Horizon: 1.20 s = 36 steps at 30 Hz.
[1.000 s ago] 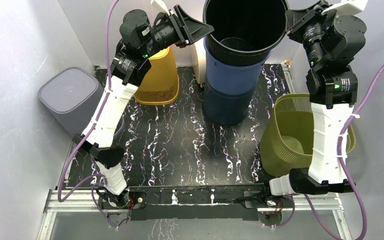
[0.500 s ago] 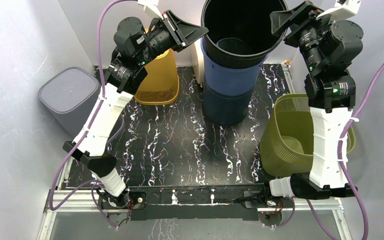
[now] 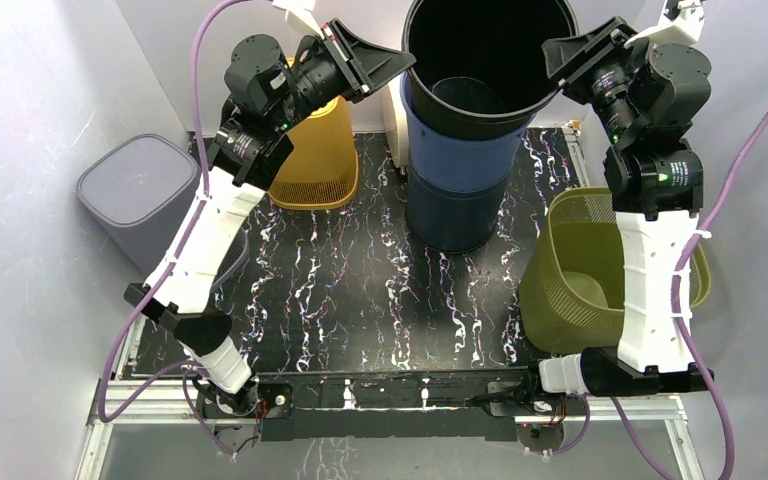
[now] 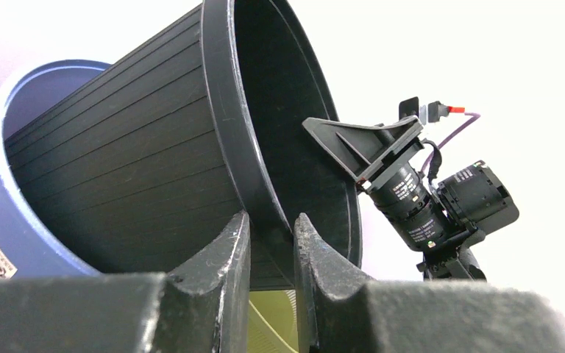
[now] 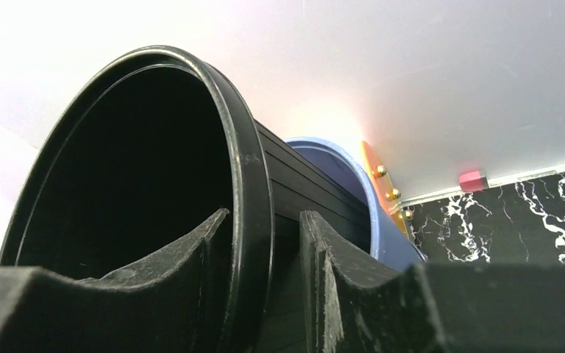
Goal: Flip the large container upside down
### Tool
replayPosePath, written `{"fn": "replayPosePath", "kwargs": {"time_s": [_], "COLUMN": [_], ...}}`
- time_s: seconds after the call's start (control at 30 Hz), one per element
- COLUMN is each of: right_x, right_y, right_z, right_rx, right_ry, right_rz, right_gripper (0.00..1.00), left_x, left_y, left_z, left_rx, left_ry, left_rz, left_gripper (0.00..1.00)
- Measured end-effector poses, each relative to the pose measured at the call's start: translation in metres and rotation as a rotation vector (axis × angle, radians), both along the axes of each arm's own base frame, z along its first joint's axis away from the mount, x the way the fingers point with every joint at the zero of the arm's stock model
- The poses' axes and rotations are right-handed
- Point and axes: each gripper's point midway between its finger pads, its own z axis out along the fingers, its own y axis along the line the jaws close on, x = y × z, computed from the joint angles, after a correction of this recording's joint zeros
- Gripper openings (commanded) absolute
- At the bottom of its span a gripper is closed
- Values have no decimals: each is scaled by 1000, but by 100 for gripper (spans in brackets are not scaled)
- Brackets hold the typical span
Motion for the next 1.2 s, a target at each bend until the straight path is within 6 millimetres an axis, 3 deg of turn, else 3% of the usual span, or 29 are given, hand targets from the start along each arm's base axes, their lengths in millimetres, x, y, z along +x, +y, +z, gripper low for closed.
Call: {"fn": "replayPosePath", "kwargs": {"time_s": [0.17, 0.3, 0.47, 0.67, 0.93, 1.2], "right_x": [-3, -18, -44, -64, -72, -101], "right_y": [2, 1, 0, 8, 31, 74], "right_z": [4, 38, 89, 129, 118, 129], "right_rx": [-10, -56, -101, -124, -143, -30], "right_ry": [-12, -93, -265, -417, -523, -619], "right_rz": [10, 13, 10, 48, 180, 485], "right_gripper": [5, 2, 0, 0, 0, 0], "left_x": [-5, -11, -29, -57, -78, -157], "left_y": [1, 0, 6, 17, 31, 71], "left_z": [4, 9, 46, 87, 81, 90], "left_rx": [2, -7, -44, -100, -47, -64], "left_ry": [-20, -43, -178, -335, -390, -506], "left_rz": [-15, -47, -81, -109, -100, -136], "left_gripper": [0, 0, 0, 0, 0, 0]}}
